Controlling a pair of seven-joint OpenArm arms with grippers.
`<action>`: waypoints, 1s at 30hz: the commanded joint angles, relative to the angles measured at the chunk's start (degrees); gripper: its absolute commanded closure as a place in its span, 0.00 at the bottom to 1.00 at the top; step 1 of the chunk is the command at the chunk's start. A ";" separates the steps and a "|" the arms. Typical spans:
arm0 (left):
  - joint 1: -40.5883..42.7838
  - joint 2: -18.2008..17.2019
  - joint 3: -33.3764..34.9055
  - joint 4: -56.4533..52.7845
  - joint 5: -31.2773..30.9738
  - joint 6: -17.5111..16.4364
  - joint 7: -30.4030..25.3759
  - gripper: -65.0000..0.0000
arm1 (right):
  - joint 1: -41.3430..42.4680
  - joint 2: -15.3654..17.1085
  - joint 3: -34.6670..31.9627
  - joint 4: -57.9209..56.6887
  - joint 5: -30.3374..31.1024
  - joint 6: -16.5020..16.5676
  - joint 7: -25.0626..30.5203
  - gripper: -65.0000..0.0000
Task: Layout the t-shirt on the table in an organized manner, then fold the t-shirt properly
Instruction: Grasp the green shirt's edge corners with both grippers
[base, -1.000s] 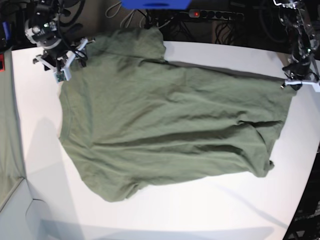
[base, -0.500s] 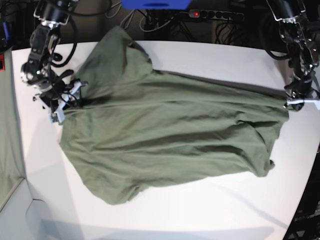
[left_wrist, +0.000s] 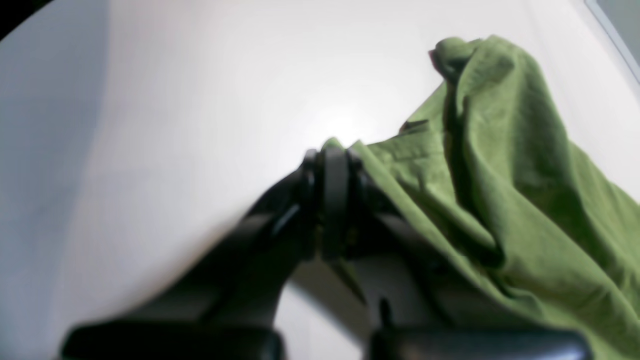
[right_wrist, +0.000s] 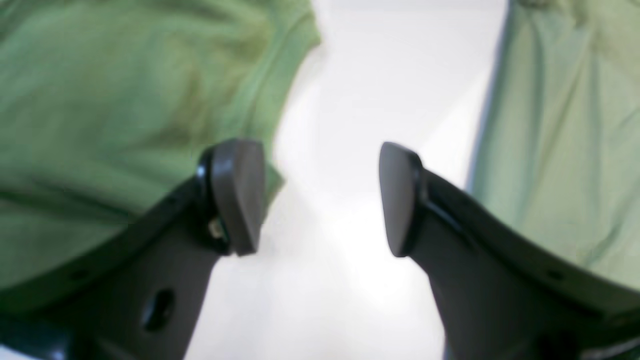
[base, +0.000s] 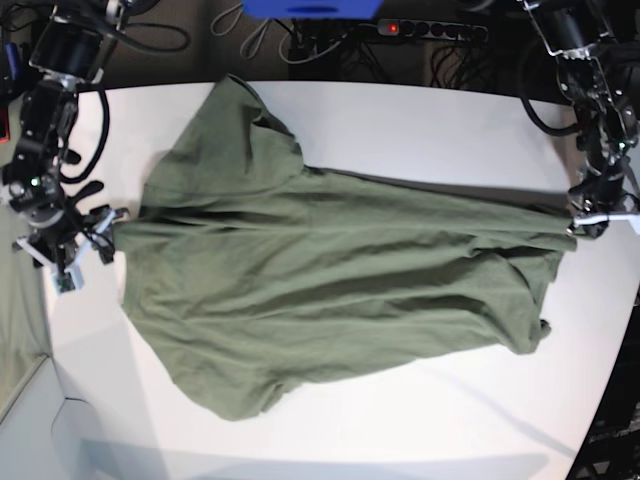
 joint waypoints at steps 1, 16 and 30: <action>-0.56 -0.73 -0.22 0.83 -0.14 -0.14 -1.22 1.00 | -1.07 -1.07 0.05 3.17 0.82 -0.01 -0.16 0.43; -0.38 0.06 -0.22 0.83 -0.14 -0.14 -1.22 1.00 | -10.30 -10.47 -0.04 4.14 0.82 -0.01 -1.74 0.43; 0.76 0.06 -0.31 1.10 -0.14 -0.14 -1.22 1.00 | -8.80 -10.39 -0.04 1.06 0.82 -0.01 0.63 0.45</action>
